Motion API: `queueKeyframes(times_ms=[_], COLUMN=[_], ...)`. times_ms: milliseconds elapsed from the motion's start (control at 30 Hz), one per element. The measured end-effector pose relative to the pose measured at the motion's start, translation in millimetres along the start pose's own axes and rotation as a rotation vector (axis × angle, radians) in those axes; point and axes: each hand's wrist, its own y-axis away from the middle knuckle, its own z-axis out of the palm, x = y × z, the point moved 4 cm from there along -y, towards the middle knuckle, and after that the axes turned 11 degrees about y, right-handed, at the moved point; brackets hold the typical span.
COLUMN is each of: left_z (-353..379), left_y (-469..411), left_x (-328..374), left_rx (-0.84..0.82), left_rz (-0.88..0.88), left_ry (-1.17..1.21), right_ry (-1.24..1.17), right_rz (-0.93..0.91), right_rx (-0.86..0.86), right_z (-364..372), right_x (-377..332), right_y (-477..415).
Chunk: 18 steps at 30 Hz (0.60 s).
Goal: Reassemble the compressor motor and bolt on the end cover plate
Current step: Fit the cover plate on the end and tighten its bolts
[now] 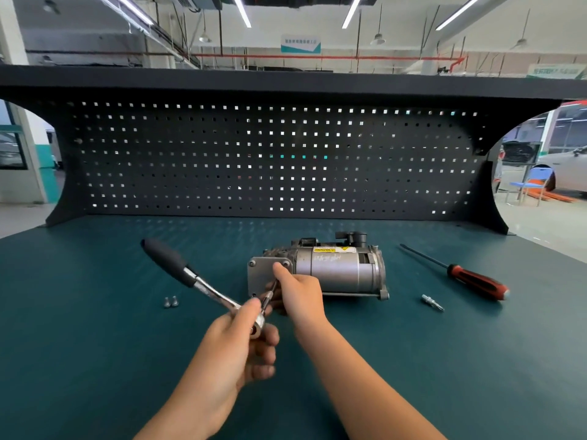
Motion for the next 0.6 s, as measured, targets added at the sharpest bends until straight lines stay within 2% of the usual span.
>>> queueKeyframes(times_ms=[133,200,267,367,400,433,467,533,567,600], left_z=[3.1,10.1,12.0,11.7,11.0,10.3,6.5,3.6,6.1,7.1], left_y=[1.8,9.1,9.0,3.4,2.4,1.2,-0.9,-5.8,-4.0,-1.9], left_x=[3.7,6.0,2.0,0.8,2.2,3.5,2.9,-6.9,-10.9,-12.4], left_rx=[0.011,0.054,0.067,0.104,0.120,0.121,0.113,0.060,0.049,0.051], left_rz=[0.368,0.493,0.581,0.506,0.480,0.430,0.324,-0.063,-0.221,-0.294], left_ry=[-0.799,-1.130,-1.350,-1.454,-1.337,-1.081,-0.704,0.101,0.434,0.641], right_ry=[0.093,0.112,0.176,0.132,0.080,0.030,-0.026,-0.191,-0.242,-0.253], right_rz=[-0.034,-0.063,-0.073,-0.043,-0.018,0.005,0.028,0.095,0.125,0.139], right_rx=[0.061,0.054,0.036,0.041,0.038,0.023,-0.007,-0.104,-0.144,-0.175], right_z=[-3.4,-3.3,-3.2,-2.8,-2.7,-3.1,-2.2,1.9,3.4,4.7], right_x=[1.7,1.3,1.8,1.8,2.7,3.1,3.2,2.6,2.3,1.8], right_y=[-2.8,-3.4,-3.9,-5.0,-5.5,-5.4,-5.2,-4.2,-3.5,-1.9])
